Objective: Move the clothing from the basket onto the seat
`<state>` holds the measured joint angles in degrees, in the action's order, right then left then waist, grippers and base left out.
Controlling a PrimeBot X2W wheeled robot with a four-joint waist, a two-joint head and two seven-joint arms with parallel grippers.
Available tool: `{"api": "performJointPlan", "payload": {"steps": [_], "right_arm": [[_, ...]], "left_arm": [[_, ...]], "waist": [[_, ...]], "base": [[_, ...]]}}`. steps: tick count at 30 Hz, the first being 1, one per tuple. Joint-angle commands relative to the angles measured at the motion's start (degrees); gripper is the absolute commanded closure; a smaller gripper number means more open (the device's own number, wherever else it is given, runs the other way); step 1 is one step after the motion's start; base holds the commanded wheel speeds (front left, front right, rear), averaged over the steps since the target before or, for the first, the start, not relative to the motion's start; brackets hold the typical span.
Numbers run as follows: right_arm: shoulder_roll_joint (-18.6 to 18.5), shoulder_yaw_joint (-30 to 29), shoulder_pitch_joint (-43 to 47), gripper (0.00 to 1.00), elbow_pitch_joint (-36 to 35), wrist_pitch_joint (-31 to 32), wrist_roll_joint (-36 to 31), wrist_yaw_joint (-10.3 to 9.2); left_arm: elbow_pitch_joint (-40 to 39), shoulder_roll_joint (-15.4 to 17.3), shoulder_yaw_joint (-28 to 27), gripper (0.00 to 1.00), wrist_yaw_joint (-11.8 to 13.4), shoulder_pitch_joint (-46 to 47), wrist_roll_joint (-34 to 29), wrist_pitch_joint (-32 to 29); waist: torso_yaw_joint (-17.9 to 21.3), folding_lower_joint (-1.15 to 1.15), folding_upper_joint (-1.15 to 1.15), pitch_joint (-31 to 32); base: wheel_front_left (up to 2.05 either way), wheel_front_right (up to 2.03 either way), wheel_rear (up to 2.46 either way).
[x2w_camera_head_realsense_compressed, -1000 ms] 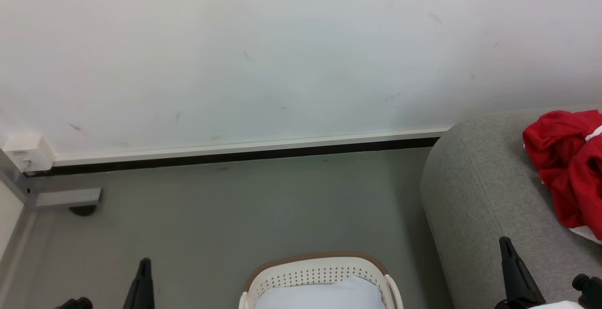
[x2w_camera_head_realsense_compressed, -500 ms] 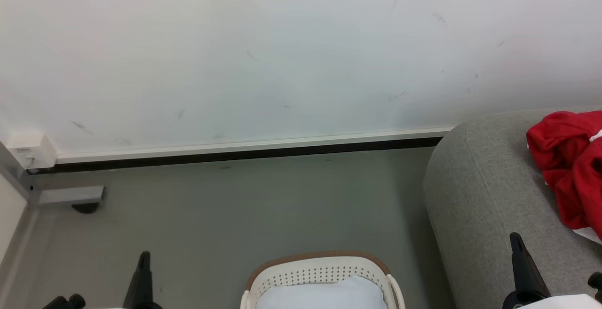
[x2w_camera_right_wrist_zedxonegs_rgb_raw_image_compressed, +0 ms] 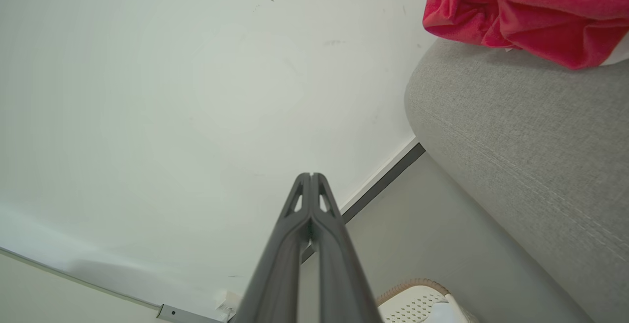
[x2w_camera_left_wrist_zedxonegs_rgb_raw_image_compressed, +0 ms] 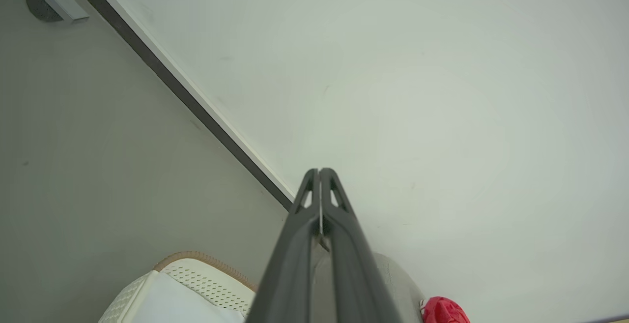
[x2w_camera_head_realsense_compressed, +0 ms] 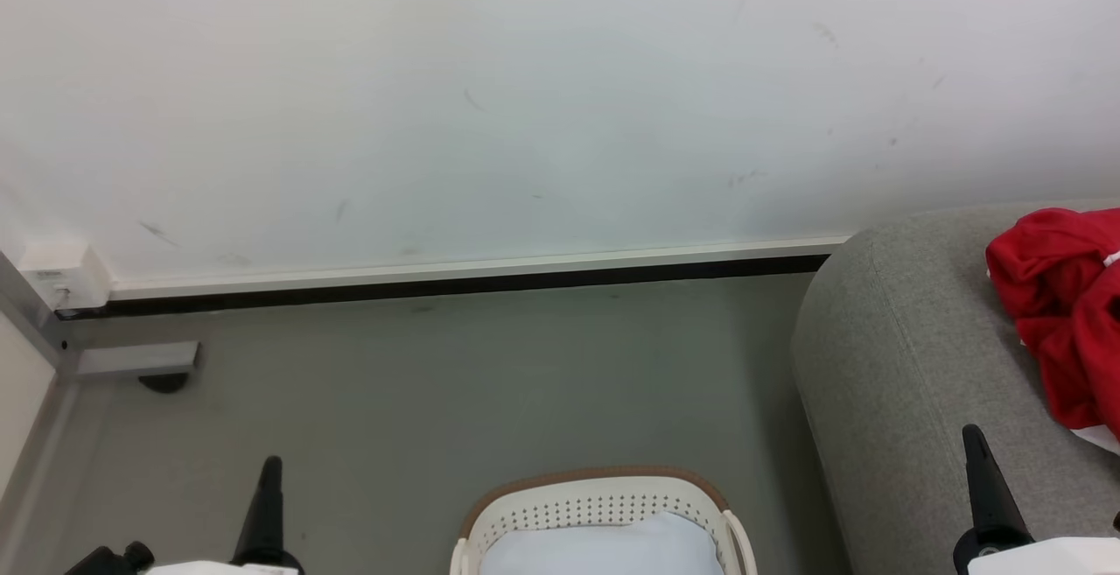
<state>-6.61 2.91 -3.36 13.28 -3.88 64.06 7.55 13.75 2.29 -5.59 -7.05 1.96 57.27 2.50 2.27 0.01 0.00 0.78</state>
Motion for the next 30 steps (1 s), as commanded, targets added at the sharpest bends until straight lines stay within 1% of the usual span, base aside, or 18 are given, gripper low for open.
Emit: {"api": "performJointPlan", "payload": {"steps": [1, 30], "right_arm": [[0.0, -0.62, -1.3, 1.0, -0.23, 0.37, 1.45, -0.05], [0.87, -3.84, -2.42, 1.0, 0.37, 4.47, 15.94, -0.08]], "left_arm": [[-0.42, 0.54, -0.36, 1.0, -0.21, 1.19, 1.84, -0.5], [0.11, 0.68, -0.75, 1.0, -0.41, 3.1, 18.54, -4.88]], "waist": [[-0.05, -0.01, 0.0, -0.02], [-0.98, -0.01, 0.0, -0.34]], "base": [[0.0, 0.0, 0.0], [0.0, 0.0, 0.0]]}}
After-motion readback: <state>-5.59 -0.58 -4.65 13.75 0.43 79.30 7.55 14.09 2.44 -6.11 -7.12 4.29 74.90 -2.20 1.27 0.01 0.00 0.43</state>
